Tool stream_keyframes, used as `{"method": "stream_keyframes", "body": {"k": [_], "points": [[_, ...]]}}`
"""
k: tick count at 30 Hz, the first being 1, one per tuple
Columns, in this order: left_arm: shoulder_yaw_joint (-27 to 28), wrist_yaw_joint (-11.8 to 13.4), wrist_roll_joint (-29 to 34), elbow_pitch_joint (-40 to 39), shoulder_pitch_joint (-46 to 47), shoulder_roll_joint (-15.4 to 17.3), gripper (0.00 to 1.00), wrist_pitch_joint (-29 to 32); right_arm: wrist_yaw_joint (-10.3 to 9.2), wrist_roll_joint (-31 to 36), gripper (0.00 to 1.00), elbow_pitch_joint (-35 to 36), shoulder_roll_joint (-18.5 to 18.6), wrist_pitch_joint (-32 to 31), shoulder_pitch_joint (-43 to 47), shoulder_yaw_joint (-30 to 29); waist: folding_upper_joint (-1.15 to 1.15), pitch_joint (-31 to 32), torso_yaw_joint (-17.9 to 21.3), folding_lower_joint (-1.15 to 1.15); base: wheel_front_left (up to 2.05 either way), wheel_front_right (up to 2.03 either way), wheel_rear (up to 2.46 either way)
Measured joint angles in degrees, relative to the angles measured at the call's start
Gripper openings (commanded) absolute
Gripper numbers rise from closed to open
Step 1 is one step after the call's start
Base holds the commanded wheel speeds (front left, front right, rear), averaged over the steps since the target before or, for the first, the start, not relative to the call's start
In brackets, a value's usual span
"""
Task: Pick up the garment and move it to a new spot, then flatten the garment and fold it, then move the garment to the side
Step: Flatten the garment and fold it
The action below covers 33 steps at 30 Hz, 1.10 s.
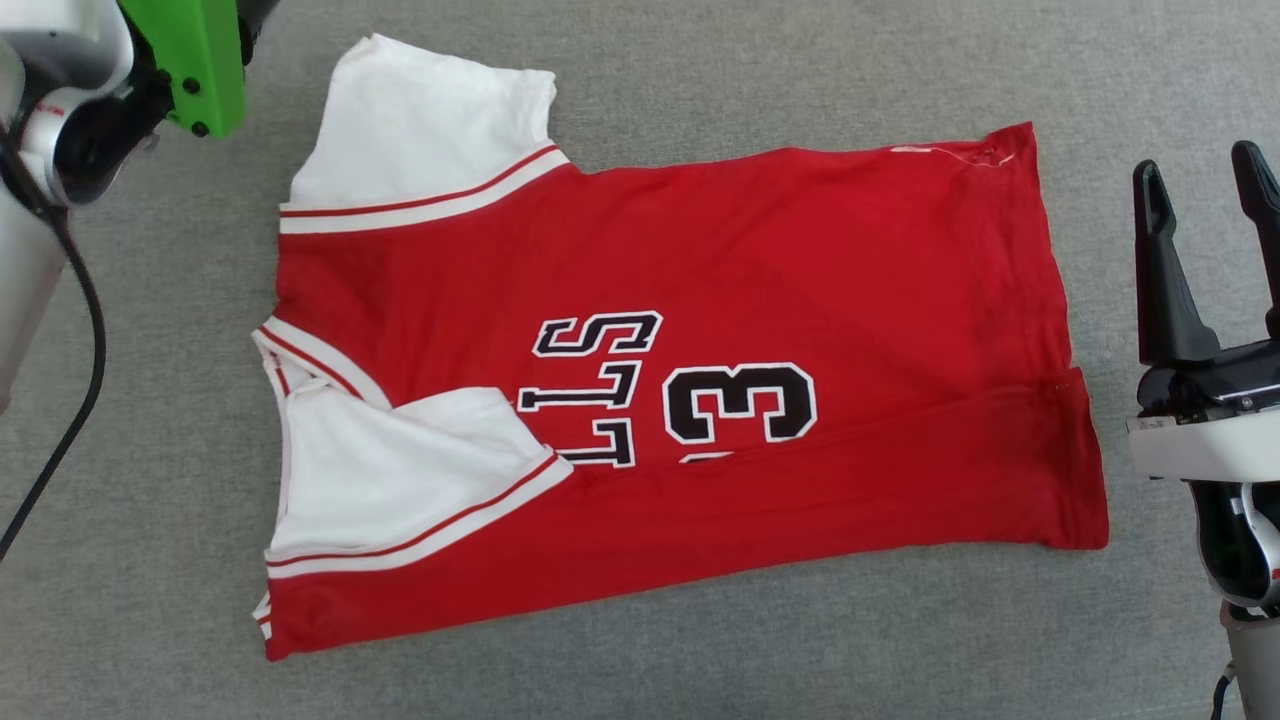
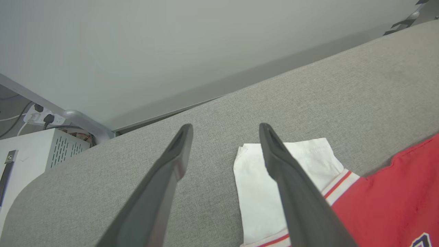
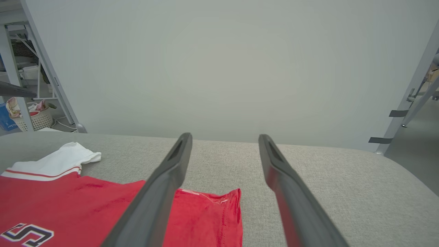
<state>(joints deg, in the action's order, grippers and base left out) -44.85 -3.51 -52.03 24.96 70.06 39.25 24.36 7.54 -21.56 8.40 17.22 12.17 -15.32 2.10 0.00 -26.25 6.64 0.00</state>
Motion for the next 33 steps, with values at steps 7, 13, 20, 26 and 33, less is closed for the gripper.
{"method": "stream_keyframes", "body": {"k": [7, 13, 20, 26, 33], "points": [[-4.2, -2.3, -3.0, 8.3, 6.9, -3.4, 1.00, 16.5, 0.00, 0.3, 1.00, 0.1, -0.3, 0.7, -2.3, 1.1, 0.00, -4.5, 2.5, 0.00, 0.00, 0.00, 0.00], [-6.8, -2.7, -2.9, 13.7, 9.8, -4.0, 1.00, 22.1, 0.00, 0.2, 1.00, -0.7, -0.3, 1.1, -3.7, 1.9, 0.00, -7.8, 4.3, 0.00, 0.00, 0.00, 0.00], [-8.0, -3.4, -3.7, 15.3, 11.8, -3.8, 1.00, 26.3, 0.00, -0.6, 1.00, -2.2, -0.2, 1.7, -4.1, 2.0, 0.00, -9.9, 5.8, 0.00, 0.00, 0.00, 0.00], [-9.9, -3.8, -3.7, 13.8, 11.4, -3.5, 0.00, 23.8, 0.00, -1.5, 1.00, -2.8, 0.2, 1.8, -5.3, 1.7, 0.00, -9.1, 5.6, 0.00, 0.00, 0.00, 0.00], [-11.7, -3.8, -3.4, 9.6, 9.3, -2.3, 0.00, 17.1, 0.00, -2.4, 1.00, -3.1, 5.6, -0.8, -9.0, 0.8, 0.00, -6.7, 4.2, 0.00, 0.00, 0.00, 0.00]]}}
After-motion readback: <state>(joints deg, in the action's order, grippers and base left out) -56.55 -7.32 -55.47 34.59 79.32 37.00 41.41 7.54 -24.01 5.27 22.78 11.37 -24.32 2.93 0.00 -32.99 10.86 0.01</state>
